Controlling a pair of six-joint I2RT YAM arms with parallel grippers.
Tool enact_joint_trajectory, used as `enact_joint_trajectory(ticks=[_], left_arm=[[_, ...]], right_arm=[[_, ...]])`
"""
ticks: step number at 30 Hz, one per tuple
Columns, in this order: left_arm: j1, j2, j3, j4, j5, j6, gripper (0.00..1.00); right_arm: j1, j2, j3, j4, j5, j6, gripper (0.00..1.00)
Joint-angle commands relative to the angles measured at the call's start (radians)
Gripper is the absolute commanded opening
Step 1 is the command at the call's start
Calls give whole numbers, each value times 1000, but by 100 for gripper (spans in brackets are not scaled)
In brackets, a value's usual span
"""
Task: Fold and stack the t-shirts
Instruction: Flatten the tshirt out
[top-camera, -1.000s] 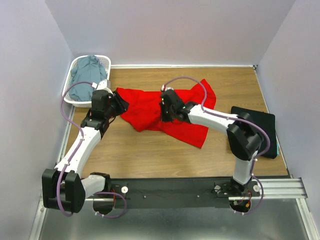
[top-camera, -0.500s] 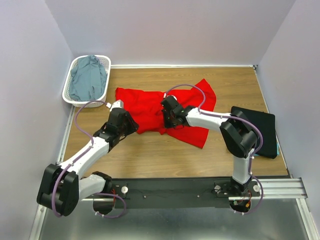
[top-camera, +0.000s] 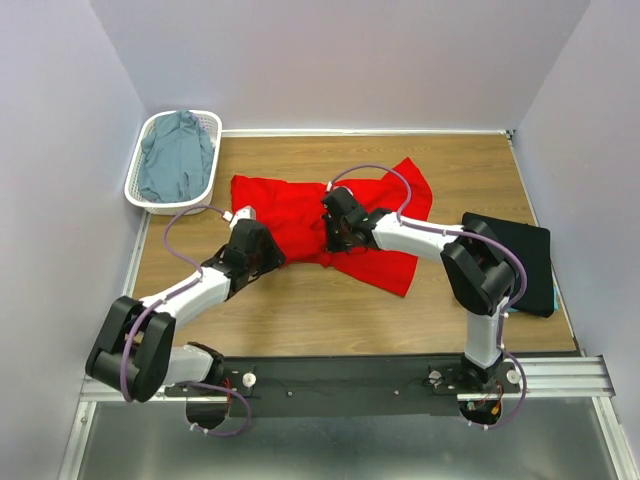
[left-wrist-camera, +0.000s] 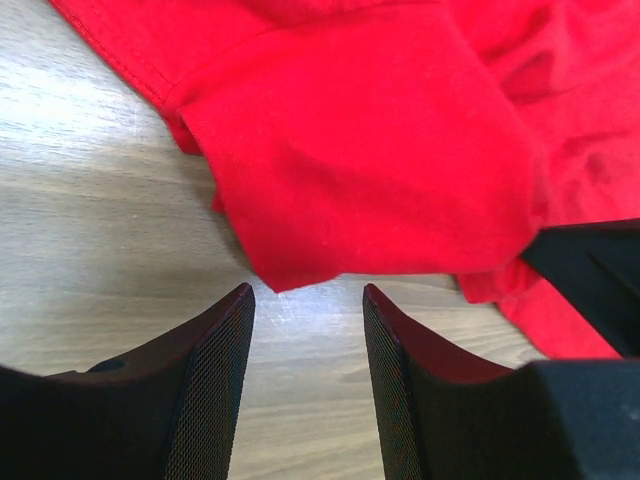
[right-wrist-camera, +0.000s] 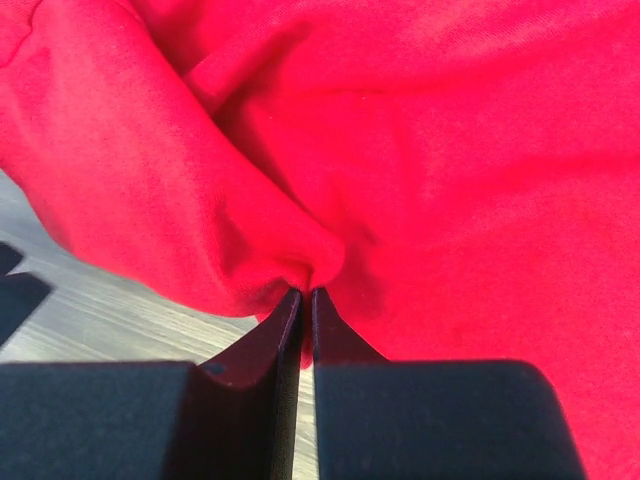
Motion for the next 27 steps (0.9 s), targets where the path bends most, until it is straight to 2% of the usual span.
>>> enact_joint_trajectory(ticks=[1,5,8,9,11,12,15,17,21,23,27], left_arm=[[-12,45,5,60,-32,-14,56],[-24,85,13,83,-35,-25,56],[-27,108,20,94,-46,-24,51],[-27,119,26,98,-48,-21,41],[-27,127,36,100,-46,-11,31],[-27,134,40,100,-45,-1,22],[-27,128,65,80,-51,16,6],[-25,108,88,45,-64,33,0],[-15,12,125,-35,-107,67,0],[-7,-14,132,-70,-124,90,0],[16,-39,123,-92,-100,116,1]], right_arm=[[-3,-15,32,17,-31,4,14],[-1,-44,26,17,-34,7,17],[-1,-78,12,19,-31,9,23],[-3,-89,1,19,-27,9,28],[-1,-110,-13,19,-19,12,32],[-1,-133,-26,16,-14,13,36],[-3,-181,-59,17,25,18,42],[-6,-239,-103,16,64,26,51],[-21,-359,-210,14,131,55,54],[-36,-435,-290,13,172,81,59],[-56,-521,-387,-1,206,101,64]])
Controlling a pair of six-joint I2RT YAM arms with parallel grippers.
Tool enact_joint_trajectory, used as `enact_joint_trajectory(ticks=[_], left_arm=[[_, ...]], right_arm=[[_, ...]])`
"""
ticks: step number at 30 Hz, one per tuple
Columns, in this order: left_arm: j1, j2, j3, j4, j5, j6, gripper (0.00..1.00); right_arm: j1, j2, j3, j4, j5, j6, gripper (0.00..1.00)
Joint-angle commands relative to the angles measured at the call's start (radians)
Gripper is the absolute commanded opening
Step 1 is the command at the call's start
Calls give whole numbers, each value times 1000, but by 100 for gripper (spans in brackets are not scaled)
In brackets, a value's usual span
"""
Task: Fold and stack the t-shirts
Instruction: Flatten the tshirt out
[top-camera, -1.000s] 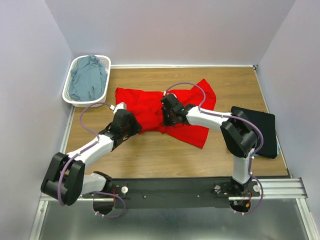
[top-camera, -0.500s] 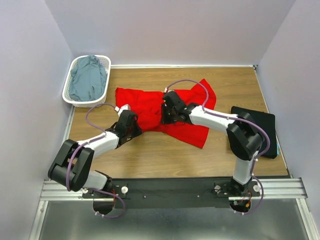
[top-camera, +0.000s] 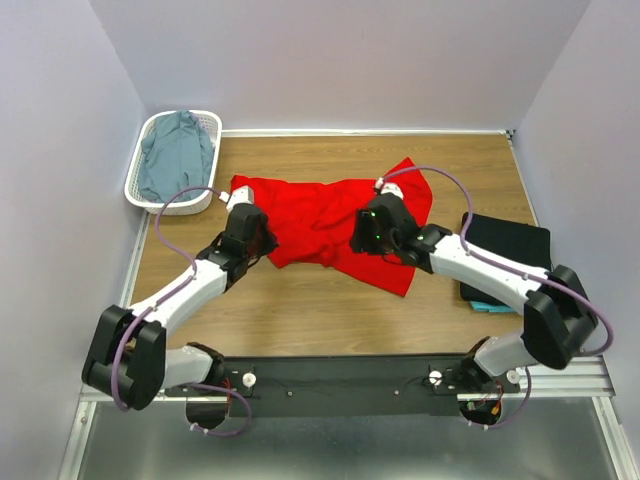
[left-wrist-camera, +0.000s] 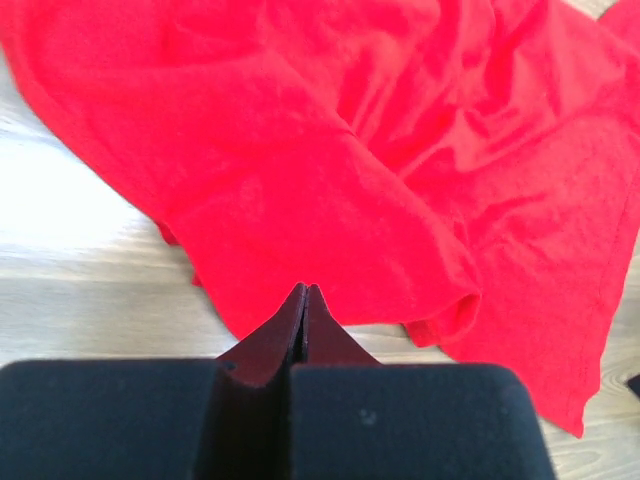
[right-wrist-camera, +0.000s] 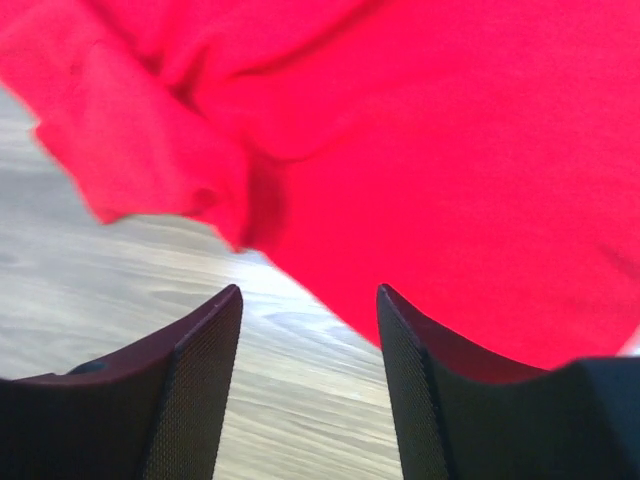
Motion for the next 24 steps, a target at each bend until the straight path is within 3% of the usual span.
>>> enact_joint_trajectory(ticks=[1,2,3,6,12,18,20,22,24], left_arm=[[15,-13,-2,-50,-11,51,6],[15,-7,-7,-44,-11,54,12],[15,10,-23,-32,7,54,28],[14,62,-57,16,46,46,47],[-14,130,-89,98,83,17,59],[-31,182,-65,123,72,17,58],[-31,206,-50,128,72,26,47],[-31,225,-39,125,70,32,28],[-31,228,-22,117,66,46,18]], right_arm=[[-14,-66,-87,-21,90,42,64],[-15,-67,-101,-22,90,44,64],[-15,-67,-116,-22,87,50,64],[-15,-49,-124,-22,84,57,64],[-15,-41,-160,-24,110,62,70],[-17,-38,-203,-26,155,85,75],[-19,-50,-219,-29,170,97,76],[-20,-61,-228,-32,181,102,77],[-25,-70,-239,-39,200,109,78]])
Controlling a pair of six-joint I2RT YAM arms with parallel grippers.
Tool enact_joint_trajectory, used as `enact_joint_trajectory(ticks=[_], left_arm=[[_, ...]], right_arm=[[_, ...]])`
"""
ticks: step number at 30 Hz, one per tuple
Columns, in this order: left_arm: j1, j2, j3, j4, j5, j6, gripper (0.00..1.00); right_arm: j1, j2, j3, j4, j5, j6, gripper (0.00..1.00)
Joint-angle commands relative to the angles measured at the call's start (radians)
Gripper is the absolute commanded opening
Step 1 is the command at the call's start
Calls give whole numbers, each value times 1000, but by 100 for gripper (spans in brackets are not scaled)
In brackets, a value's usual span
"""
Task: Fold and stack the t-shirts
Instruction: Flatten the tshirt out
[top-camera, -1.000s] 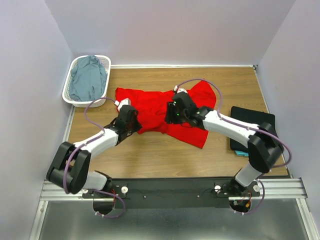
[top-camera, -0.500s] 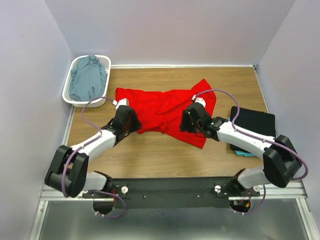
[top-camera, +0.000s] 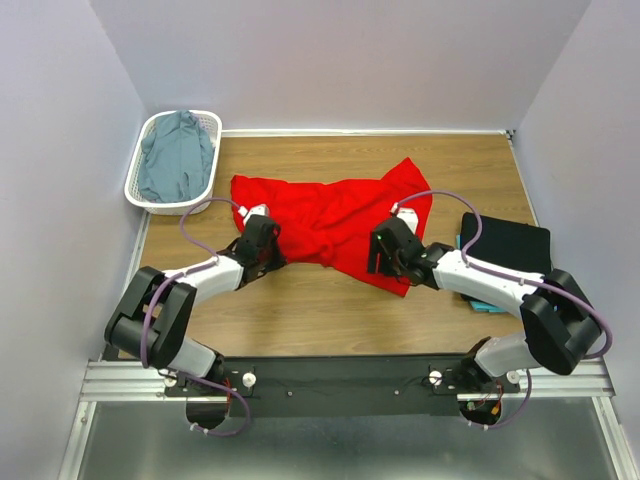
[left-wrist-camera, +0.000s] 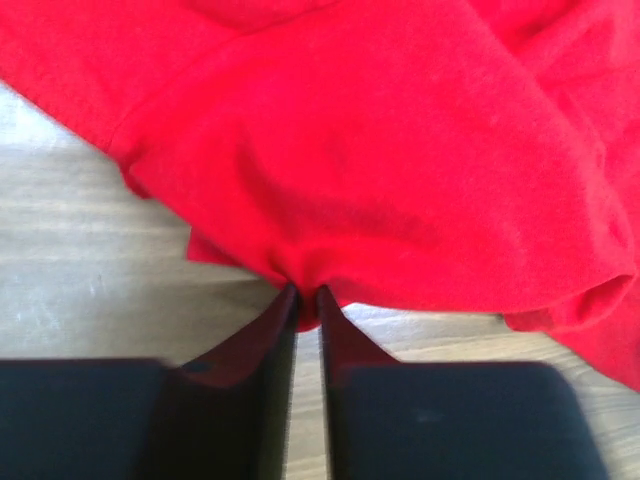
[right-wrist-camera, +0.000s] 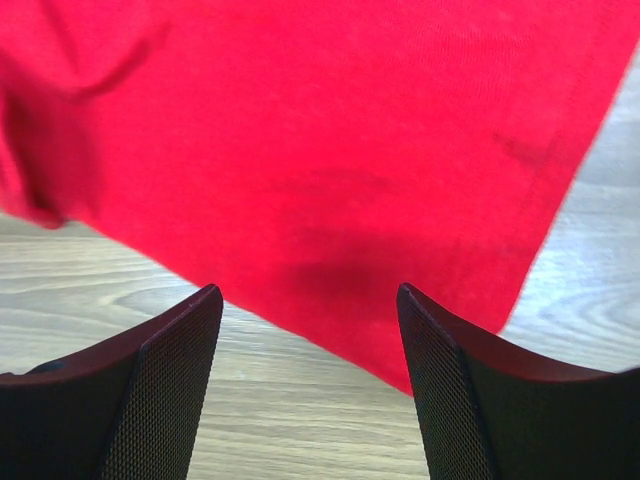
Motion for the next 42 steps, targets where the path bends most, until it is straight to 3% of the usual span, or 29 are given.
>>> enact_joint_trajectory(ticks=[1,3,18,20,23,24,28,33,36,39,40,42], left_arm=[[-6,9,47,-4,-6,26,8],[-6,-29,75,-34,-14,39,0],[80,-370,258,-396,-28,128,0],[97,-382,261,-419,-13,131,0],[120,-398,274,-454,11,144,0],[128,-408,279,-463,17,154,0],[152,-430,308,-527,29,177,0],[160,-458,324,-567,37,184,0],[160,-458,296,-564,61,181,0],[160,-439,258,-525,132,192,12],[160,-409,244,-496,136,200,24],[160,-367,248,-473,155,216,37]], right_arm=[[-12,-23,-35,-39,83,36,78],[-18,-33,-50,-59,96,45,78],[-32,-66,-136,-131,61,120,75],[-32,-50,-128,-131,67,122,68],[-34,-13,-99,-134,91,119,45],[-38,-6,-92,-134,96,104,32],[-147,-24,-14,-149,88,32,14],[-308,-65,95,-169,53,-71,10],[-340,-66,163,-180,45,-104,10],[-377,-35,197,-180,36,-116,9],[-389,-23,215,-180,28,-120,10],[-406,14,238,-177,30,-122,9]])
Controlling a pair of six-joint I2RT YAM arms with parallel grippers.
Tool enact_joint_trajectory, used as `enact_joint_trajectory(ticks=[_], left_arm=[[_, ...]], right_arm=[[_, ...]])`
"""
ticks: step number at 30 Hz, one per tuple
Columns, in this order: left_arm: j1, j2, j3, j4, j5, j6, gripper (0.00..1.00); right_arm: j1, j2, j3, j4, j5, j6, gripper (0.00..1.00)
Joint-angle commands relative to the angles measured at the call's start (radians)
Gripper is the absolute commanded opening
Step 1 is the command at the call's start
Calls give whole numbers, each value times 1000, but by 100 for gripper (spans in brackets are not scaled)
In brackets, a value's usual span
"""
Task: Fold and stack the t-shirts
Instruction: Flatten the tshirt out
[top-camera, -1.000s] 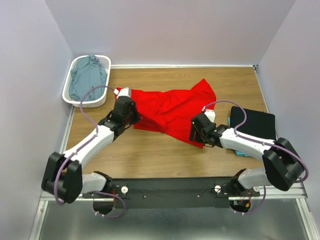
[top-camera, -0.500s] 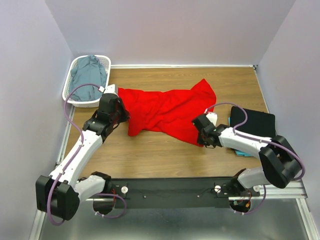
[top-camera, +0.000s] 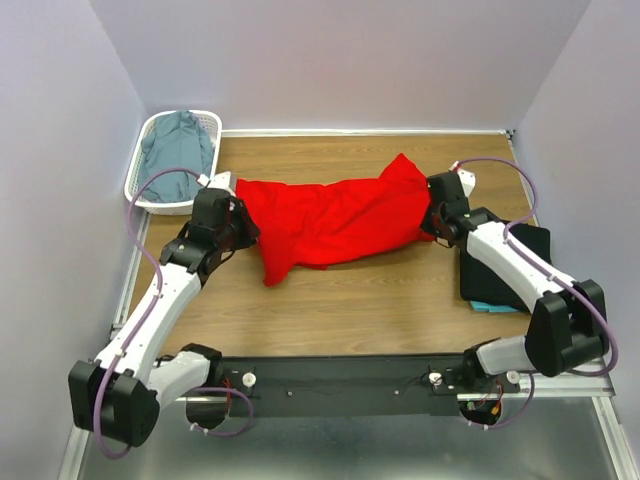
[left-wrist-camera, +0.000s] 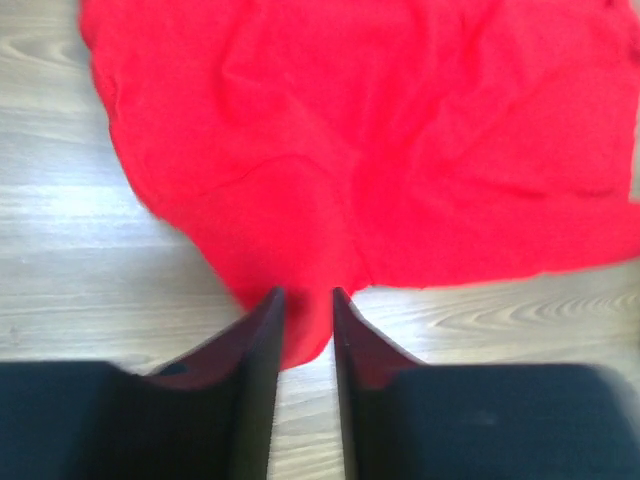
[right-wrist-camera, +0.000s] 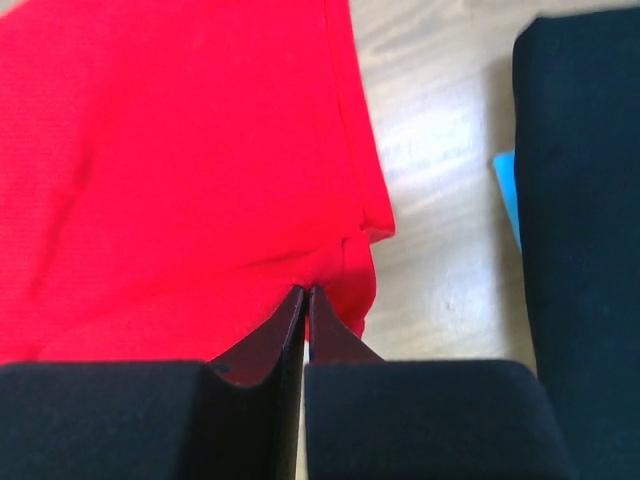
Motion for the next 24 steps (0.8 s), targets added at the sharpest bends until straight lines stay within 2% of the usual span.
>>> enact_joint_trajectory(ticks=[1,4,9,11,16,24], left_arm=[[6,103,-10,67,85,37,44],[8,157,-4,111,117,14,49],[8,173,-53,132,100,-26,47],[8,148,-109,127,66,-64,41],[6,72,-217,128,-36,-177,41],[6,99,-349,196,-124,-293,41]], right_arm=[[-47,93,71,-24,-22,-39,9],[-81,169,100,-12,-39,-43,8],[-133,222,154,-4,-80,-43,6],[-133,210,150,5,-129,-43,5],[-132,177,121,17,-171,-45,4],[-132,115,55,37,-241,-46,4]])
